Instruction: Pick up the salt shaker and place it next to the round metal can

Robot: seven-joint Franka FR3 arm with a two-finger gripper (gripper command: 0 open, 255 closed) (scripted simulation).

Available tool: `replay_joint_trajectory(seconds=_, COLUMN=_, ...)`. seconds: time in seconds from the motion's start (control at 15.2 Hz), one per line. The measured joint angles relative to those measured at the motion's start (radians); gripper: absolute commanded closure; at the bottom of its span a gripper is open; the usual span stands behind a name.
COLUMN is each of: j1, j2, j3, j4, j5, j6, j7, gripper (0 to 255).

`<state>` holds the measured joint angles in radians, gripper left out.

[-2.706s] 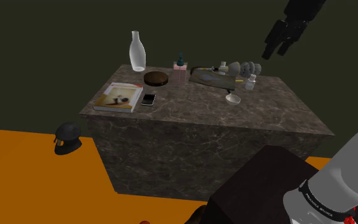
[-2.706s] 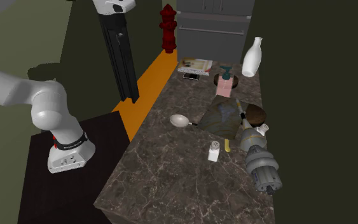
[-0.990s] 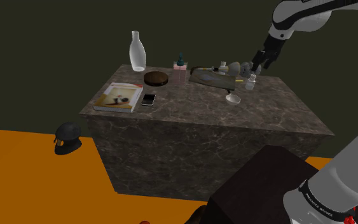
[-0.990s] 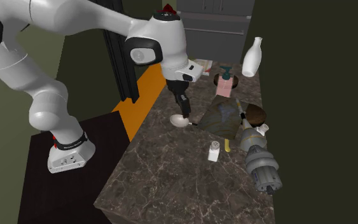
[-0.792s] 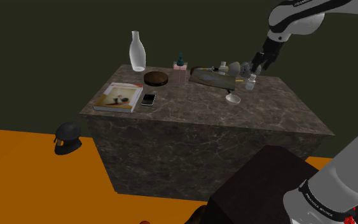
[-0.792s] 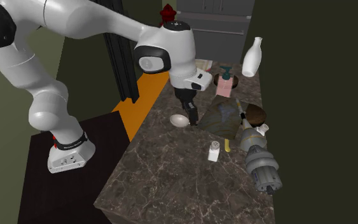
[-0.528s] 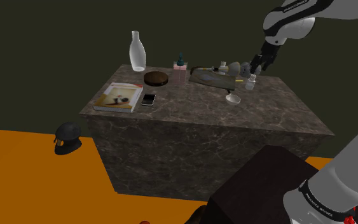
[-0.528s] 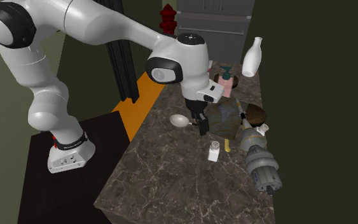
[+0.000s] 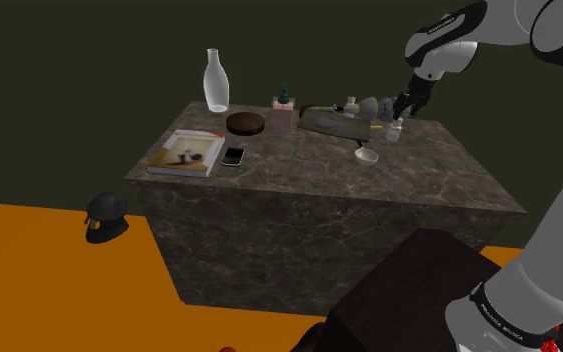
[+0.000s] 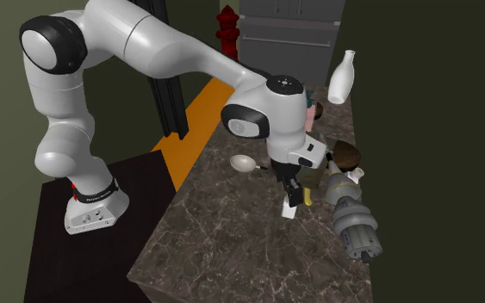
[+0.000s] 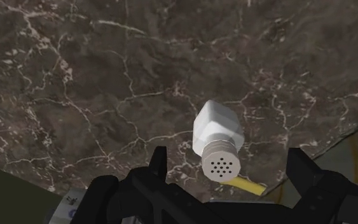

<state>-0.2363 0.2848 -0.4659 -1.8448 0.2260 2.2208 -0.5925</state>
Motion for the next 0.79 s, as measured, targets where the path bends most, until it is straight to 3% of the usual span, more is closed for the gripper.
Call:
replay_joint_trajectory(seconds=0.73, j1=-0.01, j2=0.047, j3=0.012, j4=-0.015, j5=0.031, j6=0.057, j7=-0.02, gripper=0)
replay_joint_trajectory(seconds=0.79, j1=-0.01, j2=0.047, j3=0.012, j4=-0.015, j5=0.031, j6=0.057, j7=-0.02, gripper=255)
